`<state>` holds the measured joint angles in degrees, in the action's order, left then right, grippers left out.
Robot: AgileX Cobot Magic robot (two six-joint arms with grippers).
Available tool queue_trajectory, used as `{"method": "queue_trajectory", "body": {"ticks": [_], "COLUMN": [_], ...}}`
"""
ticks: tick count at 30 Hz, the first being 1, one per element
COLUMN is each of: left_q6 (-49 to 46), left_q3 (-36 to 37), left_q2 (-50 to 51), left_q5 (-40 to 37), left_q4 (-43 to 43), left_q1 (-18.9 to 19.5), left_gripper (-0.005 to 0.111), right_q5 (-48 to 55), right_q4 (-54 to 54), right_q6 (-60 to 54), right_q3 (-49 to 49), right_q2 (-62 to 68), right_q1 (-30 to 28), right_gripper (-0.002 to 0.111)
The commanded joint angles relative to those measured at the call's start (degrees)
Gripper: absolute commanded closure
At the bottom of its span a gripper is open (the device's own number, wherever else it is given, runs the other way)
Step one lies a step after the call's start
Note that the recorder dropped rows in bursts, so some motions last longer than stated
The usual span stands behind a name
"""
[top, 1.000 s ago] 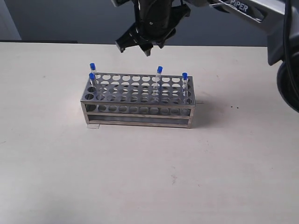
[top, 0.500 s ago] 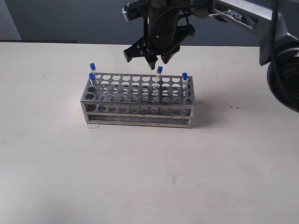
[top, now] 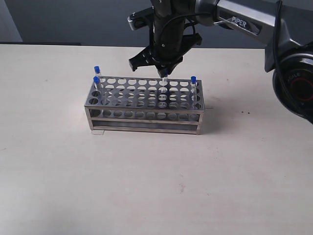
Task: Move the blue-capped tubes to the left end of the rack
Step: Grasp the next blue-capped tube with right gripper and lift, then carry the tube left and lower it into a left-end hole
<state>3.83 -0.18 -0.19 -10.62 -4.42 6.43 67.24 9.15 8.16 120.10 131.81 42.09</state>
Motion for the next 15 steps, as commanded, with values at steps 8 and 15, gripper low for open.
{"method": "queue_trajectory", "body": {"ticks": [8, 15], "left_q6": [0.10, 0.10], "left_q3": [0.18, 0.18], "left_q2": [0.19, 0.19], "left_q5": [0.27, 0.27], "left_q4": [0.31, 0.31], "left_q1": [-0.34, -0.34], "left_gripper": [0.106, 0.106], "right_q5": [-2.07, -2.07], "right_q4": [1.49, 0.83], "right_q6": [0.00, 0.00], "right_q3": [-0.11, -0.11], "right_q2": [-6.09, -9.32], "right_q1": [-0.35, 0.24], "right_gripper": [0.109, 0.109]}}
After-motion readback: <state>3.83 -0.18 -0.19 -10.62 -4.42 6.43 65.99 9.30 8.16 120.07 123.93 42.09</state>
